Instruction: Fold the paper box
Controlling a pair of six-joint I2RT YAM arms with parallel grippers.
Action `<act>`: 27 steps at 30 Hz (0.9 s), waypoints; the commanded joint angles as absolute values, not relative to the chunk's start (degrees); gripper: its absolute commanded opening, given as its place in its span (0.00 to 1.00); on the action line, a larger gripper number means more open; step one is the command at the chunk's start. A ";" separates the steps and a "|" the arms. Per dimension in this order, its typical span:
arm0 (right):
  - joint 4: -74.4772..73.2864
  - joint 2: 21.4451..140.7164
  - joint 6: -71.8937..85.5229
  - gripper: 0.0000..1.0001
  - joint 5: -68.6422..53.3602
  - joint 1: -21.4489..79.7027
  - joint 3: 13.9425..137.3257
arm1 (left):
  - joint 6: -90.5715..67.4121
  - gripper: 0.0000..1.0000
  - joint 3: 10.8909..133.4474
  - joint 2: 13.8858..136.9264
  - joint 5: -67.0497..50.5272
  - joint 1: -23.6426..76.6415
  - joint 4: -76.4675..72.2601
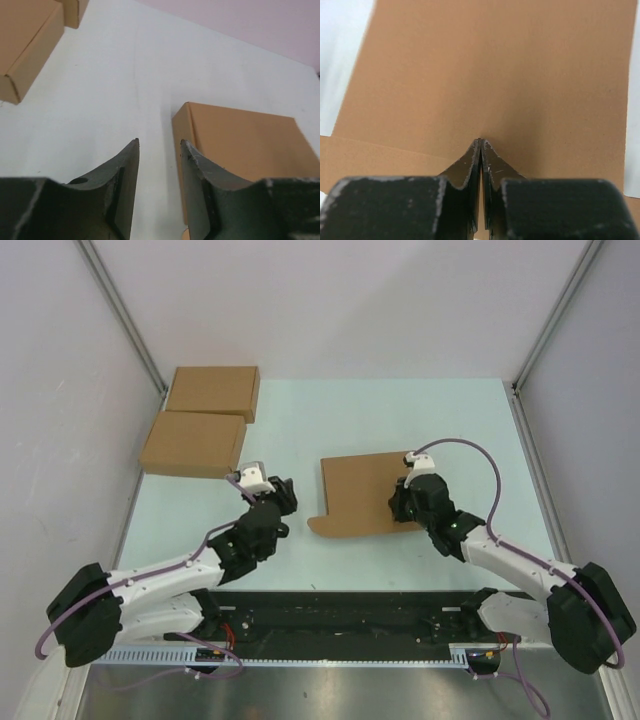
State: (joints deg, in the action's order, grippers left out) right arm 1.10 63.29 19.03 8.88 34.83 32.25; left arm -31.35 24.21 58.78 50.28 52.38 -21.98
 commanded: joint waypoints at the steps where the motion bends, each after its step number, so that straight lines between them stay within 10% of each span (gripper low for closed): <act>1: 1.49 67.58 23.28 0.06 7.65 35.16 29.80 | -30.06 0.48 29.52 60.99 42.74 52.56 -25.22; 12: 2.12 68.22 26.10 0.09 7.73 35.16 29.35 | -36.30 0.50 30.59 73.20 22.15 52.65 -33.48; 15: 0.36 62.95 27.07 0.18 10.72 35.24 30.14 | -35.77 0.51 31.28 76.54 20.83 52.65 -35.07; 21: -4.74 54.40 25.58 0.68 17.31 31.56 33.57 | -35.25 0.54 31.55 81.81 25.48 52.65 -33.84; 27: -3.87 60.02 26.10 0.75 12.23 19.44 35.07 | -36.99 0.54 33.75 87.44 25.49 50.45 -29.80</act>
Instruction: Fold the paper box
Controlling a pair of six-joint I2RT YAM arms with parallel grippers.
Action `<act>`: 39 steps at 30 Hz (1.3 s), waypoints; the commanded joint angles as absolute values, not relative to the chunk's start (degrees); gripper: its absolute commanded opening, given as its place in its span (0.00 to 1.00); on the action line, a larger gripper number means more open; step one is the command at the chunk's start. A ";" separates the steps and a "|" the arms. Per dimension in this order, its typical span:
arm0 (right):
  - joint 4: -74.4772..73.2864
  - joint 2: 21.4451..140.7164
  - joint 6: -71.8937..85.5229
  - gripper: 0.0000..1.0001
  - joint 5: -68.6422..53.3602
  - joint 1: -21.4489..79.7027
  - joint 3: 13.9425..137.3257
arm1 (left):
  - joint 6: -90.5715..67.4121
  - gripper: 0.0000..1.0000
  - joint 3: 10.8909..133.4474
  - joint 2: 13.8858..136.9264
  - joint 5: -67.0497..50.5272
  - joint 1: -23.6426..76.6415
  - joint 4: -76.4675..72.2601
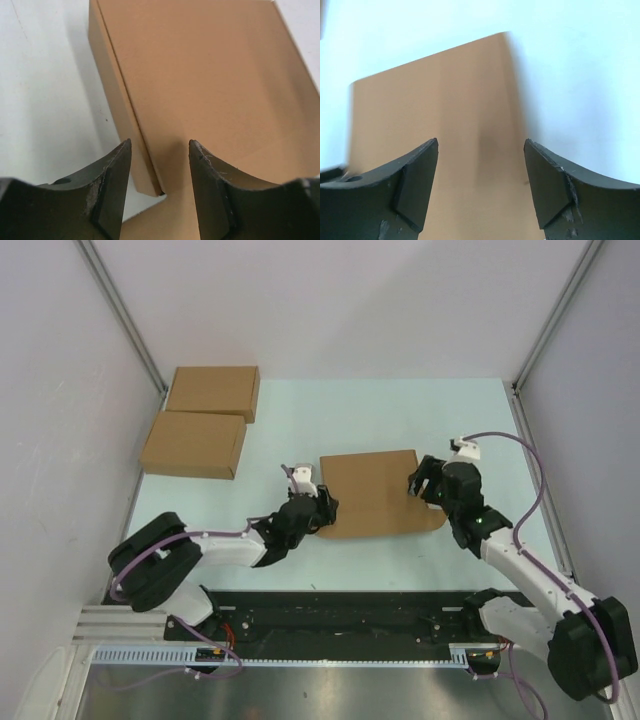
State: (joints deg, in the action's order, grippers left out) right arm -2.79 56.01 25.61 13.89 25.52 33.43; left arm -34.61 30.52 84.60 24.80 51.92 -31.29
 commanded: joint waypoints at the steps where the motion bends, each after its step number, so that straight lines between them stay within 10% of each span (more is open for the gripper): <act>1: -3.35 60.99 26.63 0.75 9.95 17.94 35.07 | -37.35 0.54 33.66 87.97 25.05 50.28 -30.14; 28: 13.00 76.99 32.34 0.45 -4.57 14.50 25.41 | -42.80 0.36 32.70 102.75 18.02 46.32 -30.67; 39: 8.96 69.97 32.96 0.70 -4.04 14.33 24.26 | -42.45 0.58 27.78 94.83 17.76 44.38 -37.52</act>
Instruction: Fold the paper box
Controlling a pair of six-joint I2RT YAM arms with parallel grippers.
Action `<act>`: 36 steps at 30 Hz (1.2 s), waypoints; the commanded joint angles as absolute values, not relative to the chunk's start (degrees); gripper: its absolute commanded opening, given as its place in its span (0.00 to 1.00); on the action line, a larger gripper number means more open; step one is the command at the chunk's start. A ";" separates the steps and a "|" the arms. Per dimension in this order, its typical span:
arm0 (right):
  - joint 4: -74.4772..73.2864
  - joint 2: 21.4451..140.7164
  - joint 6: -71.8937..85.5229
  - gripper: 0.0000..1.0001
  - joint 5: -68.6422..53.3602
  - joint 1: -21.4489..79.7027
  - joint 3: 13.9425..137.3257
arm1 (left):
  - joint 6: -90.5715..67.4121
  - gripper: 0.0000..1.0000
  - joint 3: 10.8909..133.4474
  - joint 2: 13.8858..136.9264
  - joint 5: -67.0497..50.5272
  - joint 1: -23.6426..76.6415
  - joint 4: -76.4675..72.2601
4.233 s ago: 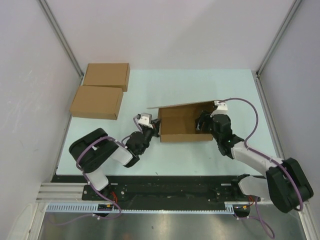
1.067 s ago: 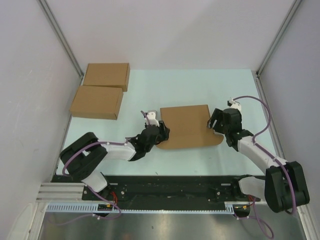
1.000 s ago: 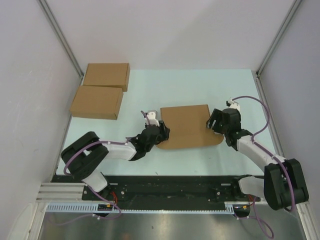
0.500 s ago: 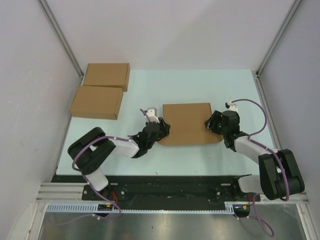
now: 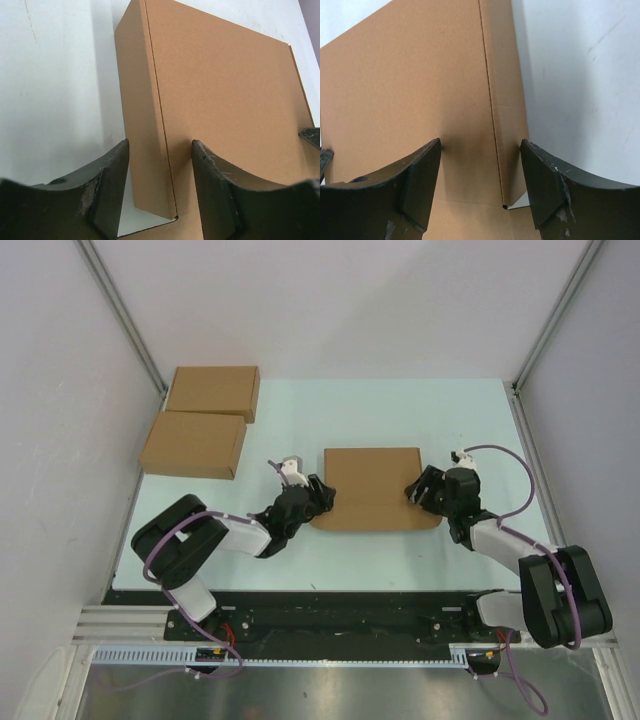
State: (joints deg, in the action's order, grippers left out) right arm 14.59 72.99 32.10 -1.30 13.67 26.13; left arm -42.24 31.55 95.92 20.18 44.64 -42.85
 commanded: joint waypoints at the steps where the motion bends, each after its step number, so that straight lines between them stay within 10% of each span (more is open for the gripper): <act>1: 9.49 69.53 32.96 0.70 -4.13 14.33 23.82 | -42.97 0.56 26.73 95.18 16.36 44.38 -39.62; 16: 15.03 72.42 36.83 0.37 -8.35 13.01 18.98 | -44.39 0.46 26.27 98.70 15.73 42.72 -40.52; 22: 11.35 70.14 34.20 0.67 -4.93 14.41 22.84 | -43.33 0.47 30.13 100.28 14.42 38.42 -38.85; 36: -8.35 52.55 8.46 0.78 34.07 43.82 42.62 | -37.46 0.54 36.64 93.70 17.84 32.61 -33.41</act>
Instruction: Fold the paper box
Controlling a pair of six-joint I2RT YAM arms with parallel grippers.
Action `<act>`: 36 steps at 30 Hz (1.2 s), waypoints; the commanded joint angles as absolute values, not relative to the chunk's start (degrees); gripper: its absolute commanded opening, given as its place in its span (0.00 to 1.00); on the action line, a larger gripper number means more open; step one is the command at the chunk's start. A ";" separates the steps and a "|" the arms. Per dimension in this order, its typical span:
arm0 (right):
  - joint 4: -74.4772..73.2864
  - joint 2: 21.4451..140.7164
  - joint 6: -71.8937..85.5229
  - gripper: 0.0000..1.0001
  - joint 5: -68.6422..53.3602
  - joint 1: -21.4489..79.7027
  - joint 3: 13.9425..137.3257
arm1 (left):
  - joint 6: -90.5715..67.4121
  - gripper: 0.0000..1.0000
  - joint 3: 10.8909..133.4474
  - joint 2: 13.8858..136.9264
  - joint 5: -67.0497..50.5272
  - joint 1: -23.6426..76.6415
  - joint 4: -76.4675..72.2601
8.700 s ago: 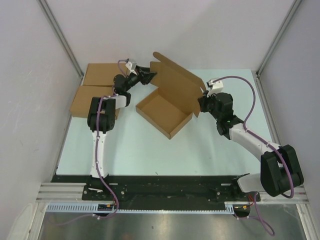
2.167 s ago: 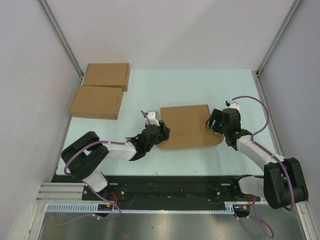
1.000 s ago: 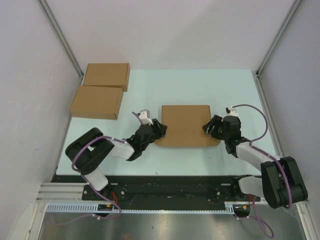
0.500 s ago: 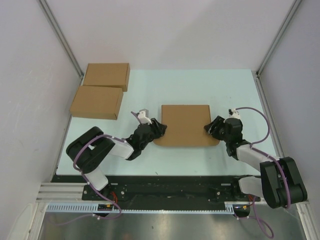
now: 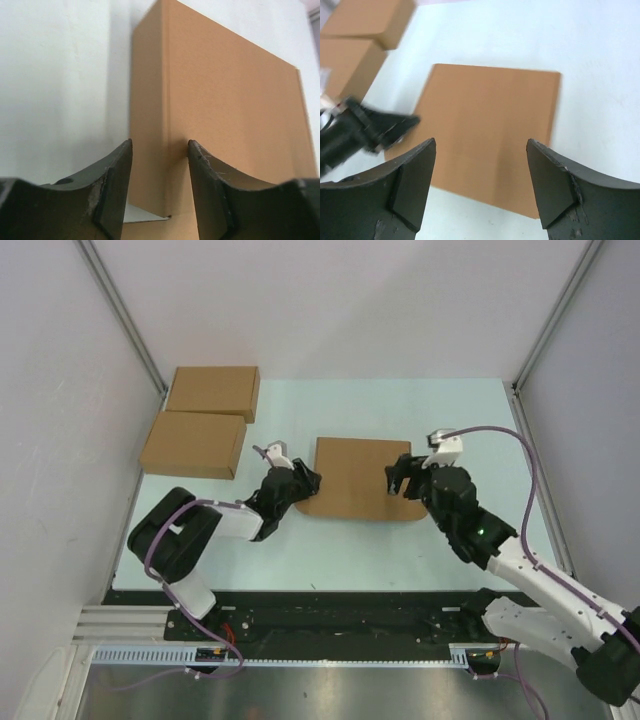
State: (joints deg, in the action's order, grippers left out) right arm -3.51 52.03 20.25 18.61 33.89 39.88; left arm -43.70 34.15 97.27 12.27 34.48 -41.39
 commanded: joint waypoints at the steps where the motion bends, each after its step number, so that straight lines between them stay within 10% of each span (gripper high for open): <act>1: -7.74 53.43 2.87 0.79 37.06 49.77 42.97 | -36.66 0.56 38.22 93.08 18.36 32.17 -32.27; 22: 22.31 88.55 -39.46 0.80 65.90 85.69 31.30 | -48.95 0.65 26.90 48.80 35.14 27.77 -3.61; 36: 91.49 133.06 -77.26 0.83 74.89 80.61 30.23 | -57.30 0.65 23.29 43.85 38.94 27.86 4.40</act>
